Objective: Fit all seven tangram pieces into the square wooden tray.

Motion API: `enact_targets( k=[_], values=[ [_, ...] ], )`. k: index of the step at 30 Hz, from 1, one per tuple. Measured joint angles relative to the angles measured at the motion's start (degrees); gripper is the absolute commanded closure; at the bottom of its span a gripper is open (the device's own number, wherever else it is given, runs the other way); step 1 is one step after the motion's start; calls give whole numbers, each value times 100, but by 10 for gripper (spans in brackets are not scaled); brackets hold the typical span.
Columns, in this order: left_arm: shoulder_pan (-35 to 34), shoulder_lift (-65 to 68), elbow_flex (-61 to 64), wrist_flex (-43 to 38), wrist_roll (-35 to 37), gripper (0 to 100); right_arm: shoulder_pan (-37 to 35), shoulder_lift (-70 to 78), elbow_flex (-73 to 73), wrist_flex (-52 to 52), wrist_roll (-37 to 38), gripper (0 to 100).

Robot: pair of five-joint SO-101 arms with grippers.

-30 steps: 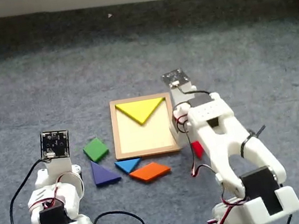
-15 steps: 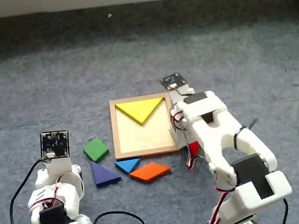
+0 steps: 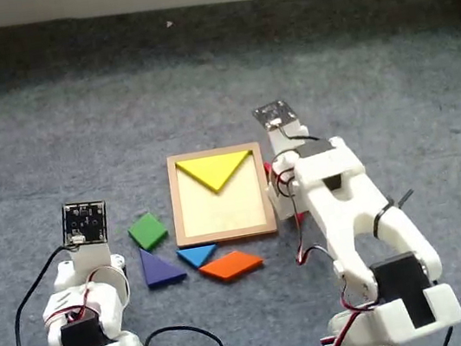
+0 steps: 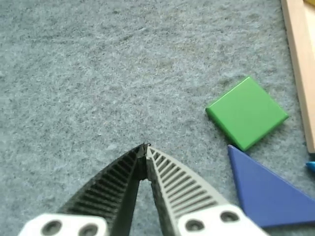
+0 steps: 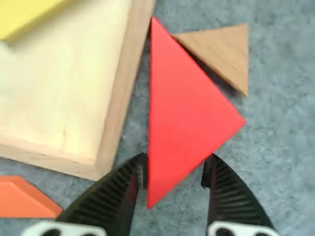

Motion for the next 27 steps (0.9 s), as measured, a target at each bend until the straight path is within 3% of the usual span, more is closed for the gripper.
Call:
enact_targets(
  k=[3,10,27],
  values=[
    [0,0,0,0,0,964,-9,-281,167,0,53,807],
    [0,0,0,0,0,964,-9,-352,167,0,53,588],
    [0,0,0,0,0,964,-387,-325,229,-677,53,584]
  ],
)
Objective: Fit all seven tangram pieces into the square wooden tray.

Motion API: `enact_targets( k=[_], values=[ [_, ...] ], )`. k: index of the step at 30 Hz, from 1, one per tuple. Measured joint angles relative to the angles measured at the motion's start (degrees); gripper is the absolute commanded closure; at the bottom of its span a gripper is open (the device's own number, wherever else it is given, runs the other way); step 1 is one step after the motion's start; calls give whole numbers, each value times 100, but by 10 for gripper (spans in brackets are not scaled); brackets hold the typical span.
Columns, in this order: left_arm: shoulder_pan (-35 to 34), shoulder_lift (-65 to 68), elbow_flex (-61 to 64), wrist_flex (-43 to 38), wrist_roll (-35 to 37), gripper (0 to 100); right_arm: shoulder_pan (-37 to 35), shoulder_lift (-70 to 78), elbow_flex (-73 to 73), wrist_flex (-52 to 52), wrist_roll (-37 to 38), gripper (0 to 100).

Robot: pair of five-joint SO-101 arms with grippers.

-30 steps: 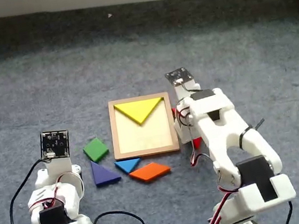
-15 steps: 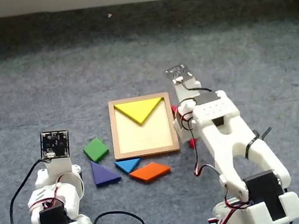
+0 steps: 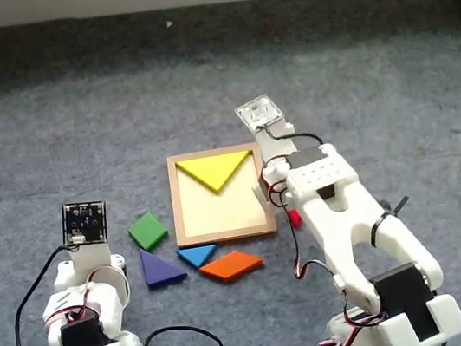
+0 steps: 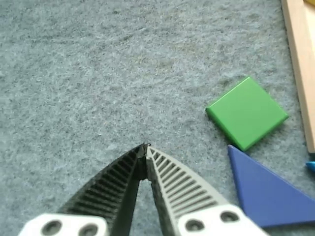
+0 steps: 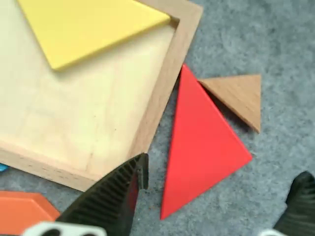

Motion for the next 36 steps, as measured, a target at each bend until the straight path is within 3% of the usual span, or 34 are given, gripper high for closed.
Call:
enact_targets(
  k=[11,19,28,36],
  values=[
    [0,0,0,0,0,964,246,1451,-1011,70,9,588],
    [0,0,0,0,0,964,246,1662,-1152,114,9,764],
    [0,0,0,0,0,964,343,1758,-1248,141,18,767],
    [0,0,0,0,0,964,404,1363,-1319,765,18,767]
  ],
)
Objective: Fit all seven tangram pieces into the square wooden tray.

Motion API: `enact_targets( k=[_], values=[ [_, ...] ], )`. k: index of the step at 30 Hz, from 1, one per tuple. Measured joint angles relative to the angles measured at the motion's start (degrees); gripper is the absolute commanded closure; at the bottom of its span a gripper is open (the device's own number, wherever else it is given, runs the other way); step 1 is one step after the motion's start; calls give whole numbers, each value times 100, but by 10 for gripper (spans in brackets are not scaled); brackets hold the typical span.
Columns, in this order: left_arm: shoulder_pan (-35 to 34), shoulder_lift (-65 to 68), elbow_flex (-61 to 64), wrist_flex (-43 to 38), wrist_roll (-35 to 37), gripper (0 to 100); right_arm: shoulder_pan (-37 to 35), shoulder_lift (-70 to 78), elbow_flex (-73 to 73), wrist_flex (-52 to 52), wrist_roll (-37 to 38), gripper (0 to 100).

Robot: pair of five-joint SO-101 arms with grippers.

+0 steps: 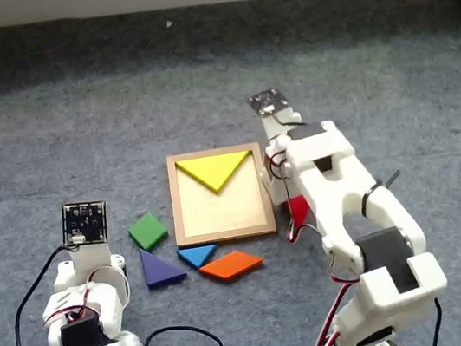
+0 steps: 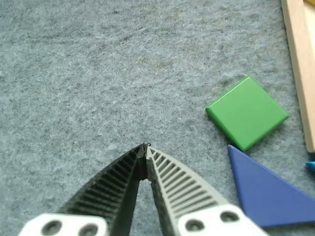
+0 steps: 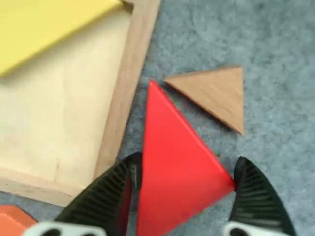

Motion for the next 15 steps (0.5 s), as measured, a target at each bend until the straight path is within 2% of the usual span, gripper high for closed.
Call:
enact_targets(
  k=[10,15],
  values=[
    [0,0,0,0,0,964,-44,-686,0,273,0,767],
    [0,0,0,0,0,964,-677,-686,0,378,-396,767]
  ],
)
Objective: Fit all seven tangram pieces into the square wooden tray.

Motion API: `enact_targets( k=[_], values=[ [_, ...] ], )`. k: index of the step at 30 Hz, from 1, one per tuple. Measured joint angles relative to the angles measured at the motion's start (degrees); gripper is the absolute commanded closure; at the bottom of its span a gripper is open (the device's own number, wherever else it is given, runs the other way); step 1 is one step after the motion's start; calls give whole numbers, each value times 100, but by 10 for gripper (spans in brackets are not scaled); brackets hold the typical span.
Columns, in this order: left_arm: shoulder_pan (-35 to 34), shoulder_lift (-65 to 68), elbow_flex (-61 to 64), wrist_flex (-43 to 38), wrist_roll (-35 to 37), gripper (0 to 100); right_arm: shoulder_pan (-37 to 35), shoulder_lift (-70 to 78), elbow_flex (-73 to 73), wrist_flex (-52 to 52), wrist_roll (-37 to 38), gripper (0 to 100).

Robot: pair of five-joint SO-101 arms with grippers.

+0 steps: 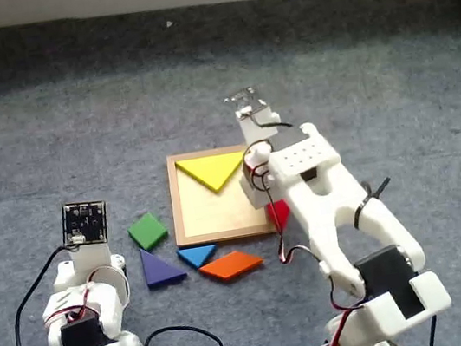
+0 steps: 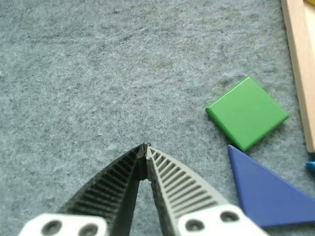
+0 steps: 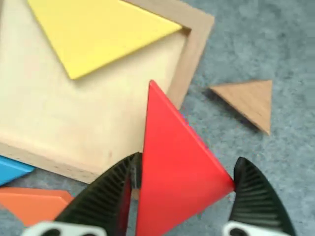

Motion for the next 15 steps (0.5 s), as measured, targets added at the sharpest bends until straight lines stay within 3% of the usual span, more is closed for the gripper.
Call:
enact_targets(
  k=[15],
  values=[
    [0,0,0,0,0,964,-1451,9,-360,-519,-1240,767]
  ],
)
